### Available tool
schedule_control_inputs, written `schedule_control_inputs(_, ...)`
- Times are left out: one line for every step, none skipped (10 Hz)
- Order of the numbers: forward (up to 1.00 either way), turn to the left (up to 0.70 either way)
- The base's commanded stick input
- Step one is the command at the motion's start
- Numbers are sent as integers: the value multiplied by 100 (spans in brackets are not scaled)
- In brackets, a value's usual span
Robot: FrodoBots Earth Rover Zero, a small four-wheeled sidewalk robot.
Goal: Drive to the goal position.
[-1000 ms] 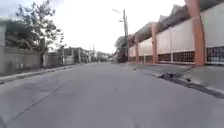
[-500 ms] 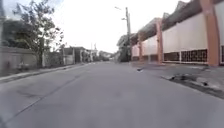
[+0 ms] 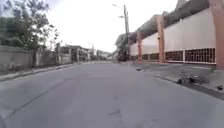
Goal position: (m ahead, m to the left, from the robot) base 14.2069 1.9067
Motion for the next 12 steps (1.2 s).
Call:
schedule_control_inputs(100,-35)
schedule_control_inputs(100,-35)
schedule_control_inputs(100,-35)
schedule_control_inputs(100,-35)
schedule_control_inputs(100,-20)
schedule_control_inputs(100,5)
schedule_control_inputs(100,5)
schedule_control_inputs(100,5)
schedule_control_inputs(100,5)
schedule_control_inputs(100,5)
schedule_control_inputs(100,5)
schedule_control_inputs(100,5)
